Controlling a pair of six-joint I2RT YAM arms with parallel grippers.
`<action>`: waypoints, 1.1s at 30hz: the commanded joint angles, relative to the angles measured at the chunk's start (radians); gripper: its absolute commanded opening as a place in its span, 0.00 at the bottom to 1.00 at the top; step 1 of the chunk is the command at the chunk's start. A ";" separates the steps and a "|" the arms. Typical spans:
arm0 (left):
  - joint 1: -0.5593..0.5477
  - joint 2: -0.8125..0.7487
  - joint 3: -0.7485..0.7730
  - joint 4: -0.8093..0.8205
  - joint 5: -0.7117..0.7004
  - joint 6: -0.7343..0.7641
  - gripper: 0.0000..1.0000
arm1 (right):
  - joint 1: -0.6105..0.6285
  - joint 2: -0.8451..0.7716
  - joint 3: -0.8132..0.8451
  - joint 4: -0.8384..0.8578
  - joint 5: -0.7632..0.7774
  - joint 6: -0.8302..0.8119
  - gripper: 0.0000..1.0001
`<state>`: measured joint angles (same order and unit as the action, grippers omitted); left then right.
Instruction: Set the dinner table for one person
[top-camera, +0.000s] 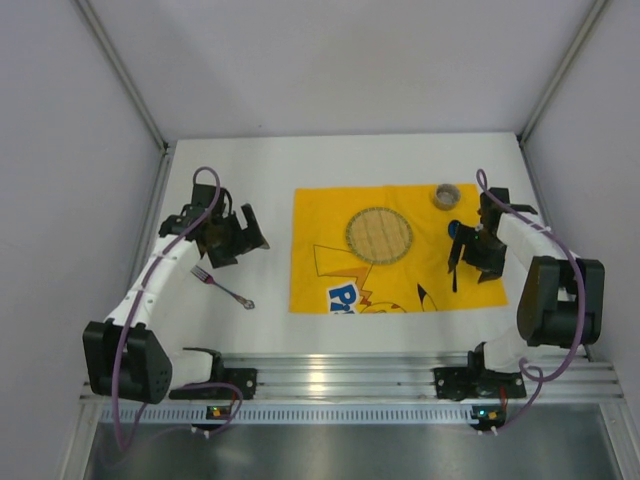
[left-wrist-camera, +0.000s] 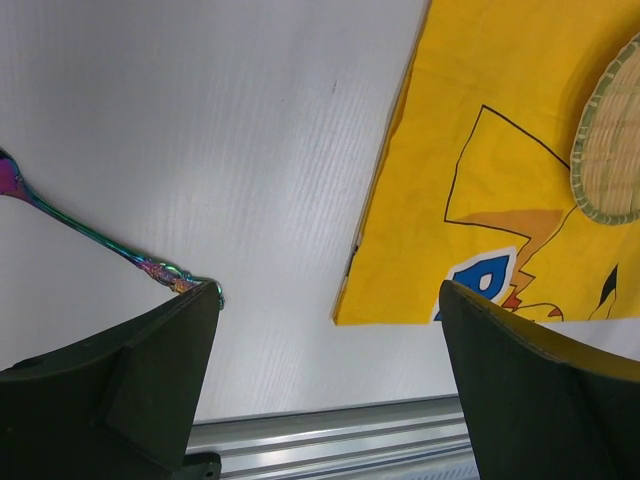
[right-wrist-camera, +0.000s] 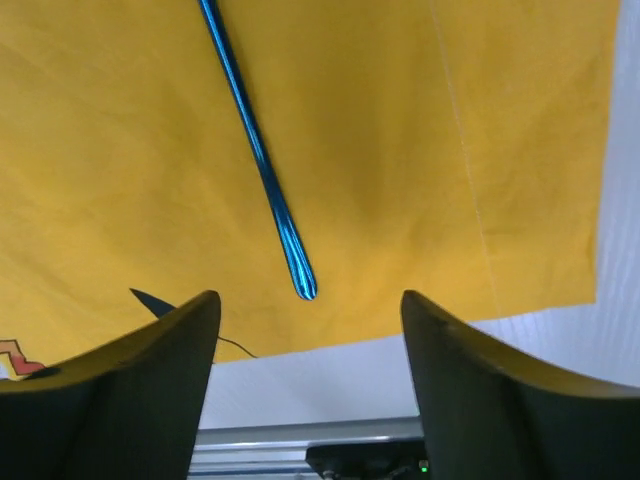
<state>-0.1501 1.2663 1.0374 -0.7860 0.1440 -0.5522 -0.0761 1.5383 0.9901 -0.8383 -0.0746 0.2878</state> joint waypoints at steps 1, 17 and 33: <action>0.004 -0.036 -0.011 -0.010 -0.018 -0.011 0.96 | 0.028 -0.032 0.032 -0.064 0.153 -0.013 0.78; 0.092 -0.044 -0.192 -0.078 -0.170 -0.253 0.90 | 0.114 -0.162 0.177 -0.194 0.096 0.016 0.82; 0.179 0.120 -0.295 0.146 -0.245 -0.212 0.84 | 0.141 -0.254 0.074 -0.165 -0.017 0.021 0.82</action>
<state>0.0181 1.3514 0.7441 -0.7025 -0.0444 -0.7864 0.0528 1.3197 1.0653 -1.0119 -0.0517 0.3069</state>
